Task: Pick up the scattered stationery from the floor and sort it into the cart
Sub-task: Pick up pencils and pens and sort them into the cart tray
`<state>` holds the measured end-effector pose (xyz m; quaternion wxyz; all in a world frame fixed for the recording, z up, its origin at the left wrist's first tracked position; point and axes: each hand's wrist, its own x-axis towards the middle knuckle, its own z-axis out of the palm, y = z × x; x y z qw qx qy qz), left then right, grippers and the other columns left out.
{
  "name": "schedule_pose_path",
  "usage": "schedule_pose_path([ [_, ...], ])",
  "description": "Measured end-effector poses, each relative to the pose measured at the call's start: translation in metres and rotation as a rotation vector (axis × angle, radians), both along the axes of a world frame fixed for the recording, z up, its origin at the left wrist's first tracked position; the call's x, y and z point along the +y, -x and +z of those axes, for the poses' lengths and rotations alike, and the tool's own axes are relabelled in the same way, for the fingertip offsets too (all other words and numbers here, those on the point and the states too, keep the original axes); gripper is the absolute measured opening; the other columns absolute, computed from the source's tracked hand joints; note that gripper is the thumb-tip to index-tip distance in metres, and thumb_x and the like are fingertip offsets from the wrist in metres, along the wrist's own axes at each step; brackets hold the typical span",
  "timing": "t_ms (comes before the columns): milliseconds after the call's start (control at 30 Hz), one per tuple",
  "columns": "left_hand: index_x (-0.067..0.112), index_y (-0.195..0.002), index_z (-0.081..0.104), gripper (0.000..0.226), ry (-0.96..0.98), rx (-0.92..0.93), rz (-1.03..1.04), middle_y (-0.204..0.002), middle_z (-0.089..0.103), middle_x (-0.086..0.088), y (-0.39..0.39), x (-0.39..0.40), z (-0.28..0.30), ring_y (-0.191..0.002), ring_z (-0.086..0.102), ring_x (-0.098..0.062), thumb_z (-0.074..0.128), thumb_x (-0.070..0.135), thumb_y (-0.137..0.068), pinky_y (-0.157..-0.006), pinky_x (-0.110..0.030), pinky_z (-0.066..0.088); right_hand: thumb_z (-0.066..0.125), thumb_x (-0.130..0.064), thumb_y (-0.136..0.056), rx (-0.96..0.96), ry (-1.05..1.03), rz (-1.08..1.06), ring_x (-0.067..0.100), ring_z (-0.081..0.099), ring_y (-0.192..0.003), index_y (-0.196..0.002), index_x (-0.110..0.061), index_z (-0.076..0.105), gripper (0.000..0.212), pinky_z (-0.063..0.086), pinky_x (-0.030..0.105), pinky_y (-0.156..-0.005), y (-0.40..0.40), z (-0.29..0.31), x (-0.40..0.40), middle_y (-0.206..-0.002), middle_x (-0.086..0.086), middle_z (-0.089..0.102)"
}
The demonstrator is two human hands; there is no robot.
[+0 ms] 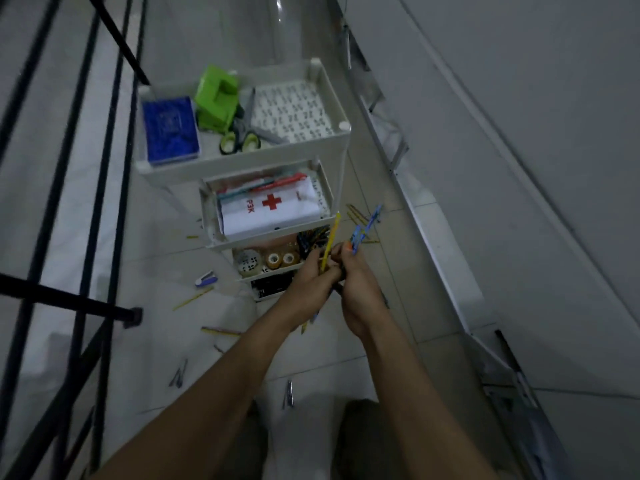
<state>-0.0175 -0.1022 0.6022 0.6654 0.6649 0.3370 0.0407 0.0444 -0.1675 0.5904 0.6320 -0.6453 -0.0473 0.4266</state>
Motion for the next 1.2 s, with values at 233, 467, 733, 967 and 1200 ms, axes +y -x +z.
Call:
schedule_pose_path([
  [233,0.022,-0.131,0.044,0.034,-0.062,-0.041,-0.023,-0.119,0.059,0.003,0.009,-0.009,0.106,-0.106,0.058,-0.011,0.046,0.013,-0.099,-0.079,-0.019,0.048,0.034,-0.040,-0.103,0.092,-0.107,0.003,0.018,0.061,-0.105,-0.099,-0.022,0.060,0.033,0.049,0.029,-0.076,0.005,0.116,-0.010,-0.114,0.006,0.064],
  [467,0.031,-0.130,0.046,0.031,-0.095,-0.081,-0.051,-0.124,0.060,0.003,0.011,-0.001,0.166,-0.114,0.059,-0.015,0.043,0.021,-0.101,-0.100,-0.044,0.048,0.034,-0.041,-0.103,0.038,-0.091,0.002,0.019,0.051,-0.125,-0.137,-0.015,0.048,0.044,0.045,0.041,-0.104,0.011,0.177,-0.001,-0.138,0.008,0.054],
  [733,0.036,-0.120,0.053,0.024,-0.030,-0.142,0.006,-0.113,0.063,0.015,0.022,0.030,0.169,-0.100,0.062,0.004,0.044,0.025,-0.102,-0.084,-0.021,0.051,0.041,-0.029,-0.103,-0.179,-0.024,0.077,0.015,0.056,-0.115,-0.141,-0.016,0.034,0.040,0.050,0.032,-0.090,0.022,0.193,0.036,-0.135,0.008,0.050],
  [967,0.028,-0.127,0.052,0.031,-0.245,0.061,-0.131,-0.118,0.060,-0.008,0.036,0.112,0.175,-0.102,0.057,-0.026,0.036,0.026,-0.100,-0.081,-0.036,0.042,0.052,-0.025,-0.099,-0.286,-0.215,-0.178,0.025,0.059,-0.115,-0.133,-0.044,0.038,0.041,0.053,0.041,-0.092,0.012,0.211,0.107,-0.134,0.006,0.052],
  [1200,0.013,-0.111,0.056,0.023,-0.343,0.100,-0.193,-0.087,0.059,-0.022,0.038,0.168,0.176,-0.070,0.048,-0.022,0.039,0.019,-0.097,-0.063,-0.032,0.033,0.041,-0.019,-0.103,-0.360,-0.191,-0.259,0.023,0.070,-0.092,-0.129,-0.031,0.048,0.029,0.057,0.047,-0.085,0.013,0.206,0.158,-0.119,-0.003,0.064],
])
